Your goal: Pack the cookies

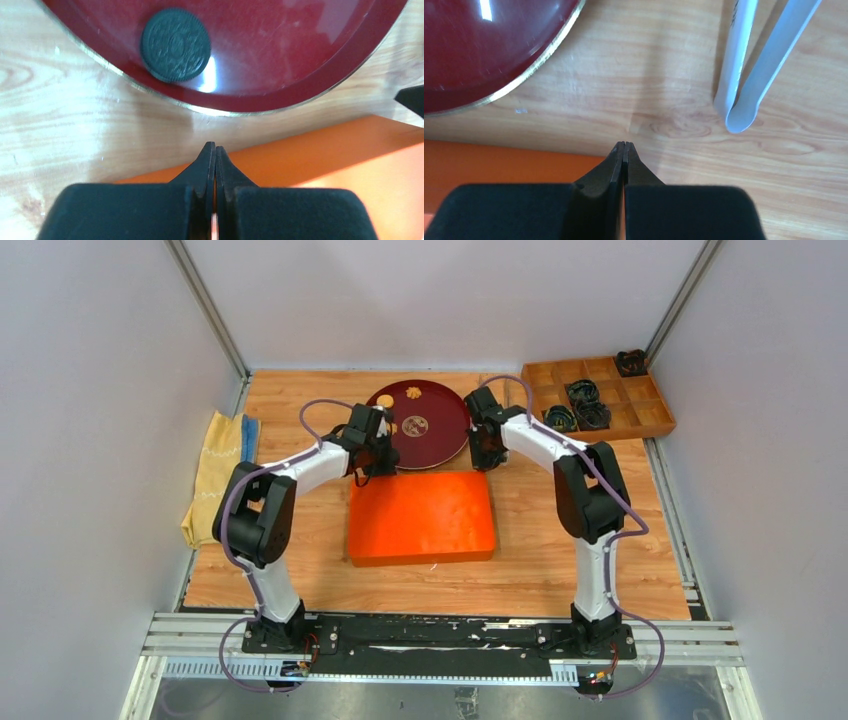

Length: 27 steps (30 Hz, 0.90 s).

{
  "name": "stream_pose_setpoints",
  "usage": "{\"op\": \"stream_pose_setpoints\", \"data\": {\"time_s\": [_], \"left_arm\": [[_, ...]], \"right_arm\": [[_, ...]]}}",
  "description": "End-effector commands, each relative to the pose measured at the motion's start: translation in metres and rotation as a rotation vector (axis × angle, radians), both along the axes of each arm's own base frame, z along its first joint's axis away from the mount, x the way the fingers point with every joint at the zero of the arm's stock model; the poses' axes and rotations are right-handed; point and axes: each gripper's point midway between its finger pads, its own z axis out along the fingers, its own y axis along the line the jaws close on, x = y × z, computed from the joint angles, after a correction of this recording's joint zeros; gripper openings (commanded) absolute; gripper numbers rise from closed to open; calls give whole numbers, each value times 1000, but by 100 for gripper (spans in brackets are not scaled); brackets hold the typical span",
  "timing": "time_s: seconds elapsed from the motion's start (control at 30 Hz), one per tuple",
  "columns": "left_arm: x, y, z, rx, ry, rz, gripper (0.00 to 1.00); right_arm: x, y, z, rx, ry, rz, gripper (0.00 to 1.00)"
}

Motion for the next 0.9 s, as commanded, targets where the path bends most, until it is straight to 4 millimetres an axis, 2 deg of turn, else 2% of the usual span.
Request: {"op": "stream_pose_setpoints", "data": {"time_s": [0.0,0.13,0.23,0.37,0.43,0.53,0.67,0.73,0.87], "left_arm": [[-26,11,-10,29,39,-16,0],[-29,13,-11,32,24,-20,0],[-29,11,-12,22,25,-28,0],[-25,9,-10,14,15,-27,0],[-20,10,-5,21,-9,-17,0],[-10,14,16,38,-54,8,0],[-4,25,66,40,-162,75,0],[-9,32,88,43,-204,95,0],[-30,41,116,33,-253,100,0]], "right_arm": [[-29,-5,3,41,50,-15,0],[-47,-10,9,53,44,-27,0],[-64,-7,12,87,62,-14,0],[-65,-9,18,82,36,-21,0],[-55,-14,23,51,-1,-31,0],[-34,-7,37,52,-53,-15,0],[5,10,58,63,-129,17,0],[21,18,61,62,-135,25,0],[47,38,52,88,-123,47,0]]}}
